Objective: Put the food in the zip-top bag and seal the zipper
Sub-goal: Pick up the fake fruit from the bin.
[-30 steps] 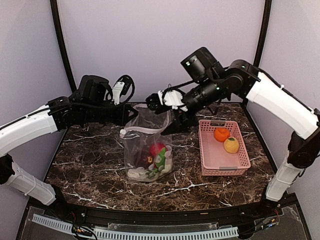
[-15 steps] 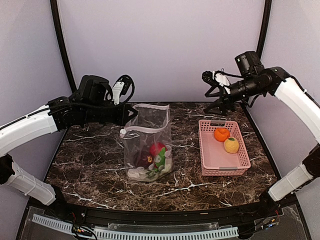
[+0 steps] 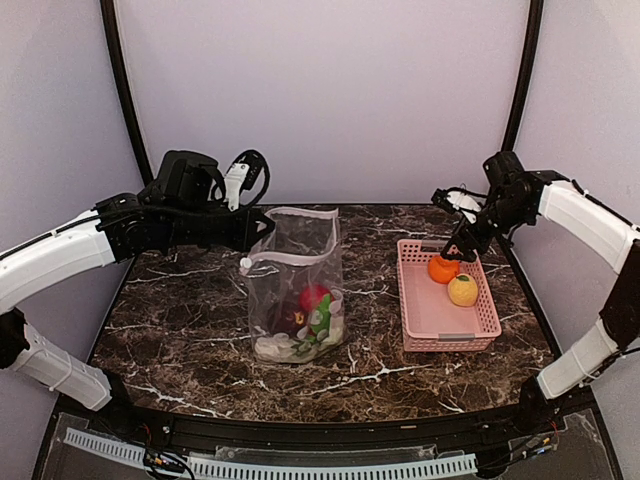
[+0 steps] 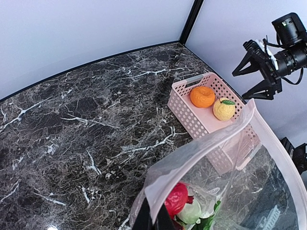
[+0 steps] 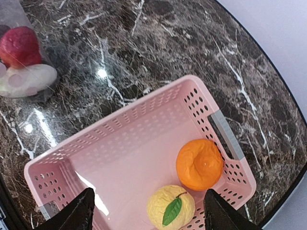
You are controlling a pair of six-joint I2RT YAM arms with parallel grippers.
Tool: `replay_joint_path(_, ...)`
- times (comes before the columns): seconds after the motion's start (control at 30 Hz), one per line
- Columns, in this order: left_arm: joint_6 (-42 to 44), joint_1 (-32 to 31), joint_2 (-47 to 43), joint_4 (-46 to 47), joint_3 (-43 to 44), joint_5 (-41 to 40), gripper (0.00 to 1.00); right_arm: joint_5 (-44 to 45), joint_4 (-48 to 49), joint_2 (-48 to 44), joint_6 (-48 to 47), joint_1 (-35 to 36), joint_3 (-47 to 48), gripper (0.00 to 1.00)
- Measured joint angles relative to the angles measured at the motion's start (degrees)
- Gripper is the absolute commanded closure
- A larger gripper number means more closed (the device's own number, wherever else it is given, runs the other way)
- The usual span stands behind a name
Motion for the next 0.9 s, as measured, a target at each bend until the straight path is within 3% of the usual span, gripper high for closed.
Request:
replay_joint_path(0.47, 1.55, 0.00, 0.02, 0.02, 0.00, -0.98, 0.99, 17.35, 1.90, 5.33, 2.19, -0.55, -7.10, 0.19)
replay_joint_path(0.9, 1.53, 0.00, 0.02, 0.46, -0.33, -0.98, 0.99, 26.16, 5.68, 11.37, 2.16, -0.52, -10.51, 0.18)
